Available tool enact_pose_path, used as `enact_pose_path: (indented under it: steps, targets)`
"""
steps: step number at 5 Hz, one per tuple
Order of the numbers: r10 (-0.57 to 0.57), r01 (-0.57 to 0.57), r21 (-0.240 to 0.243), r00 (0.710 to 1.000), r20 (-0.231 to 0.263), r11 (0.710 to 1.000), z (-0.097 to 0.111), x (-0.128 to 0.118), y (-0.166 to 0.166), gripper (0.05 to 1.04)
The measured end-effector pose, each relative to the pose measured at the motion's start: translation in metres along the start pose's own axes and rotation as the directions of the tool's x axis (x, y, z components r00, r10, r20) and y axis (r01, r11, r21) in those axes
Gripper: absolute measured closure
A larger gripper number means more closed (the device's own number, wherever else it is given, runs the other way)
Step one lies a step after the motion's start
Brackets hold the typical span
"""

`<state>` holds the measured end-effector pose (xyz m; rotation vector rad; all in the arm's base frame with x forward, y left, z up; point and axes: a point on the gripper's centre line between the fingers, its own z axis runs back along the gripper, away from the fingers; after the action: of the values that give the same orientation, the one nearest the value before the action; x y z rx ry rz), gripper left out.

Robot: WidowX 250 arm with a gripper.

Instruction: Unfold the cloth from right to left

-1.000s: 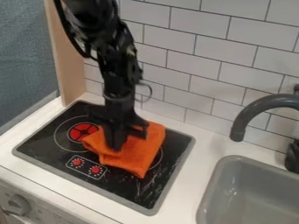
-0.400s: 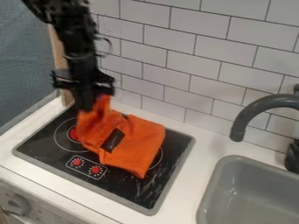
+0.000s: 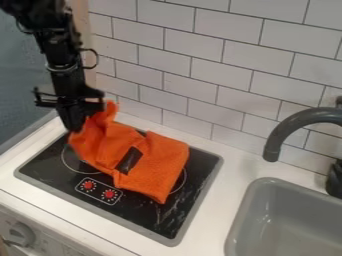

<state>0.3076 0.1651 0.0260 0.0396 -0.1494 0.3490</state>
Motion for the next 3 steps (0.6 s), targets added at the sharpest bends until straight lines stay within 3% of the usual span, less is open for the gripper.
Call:
enact_pose_path:
  steps: [2,3]
  targets:
    - [-0.011,0.011,0.008,0.998,-0.065,1.000,-0.031,0.010,0.020,1.036]
    - [-0.008,0.008,-0.002,0.996,-0.085,1.000,-0.036,0.013,0.026,1.014]
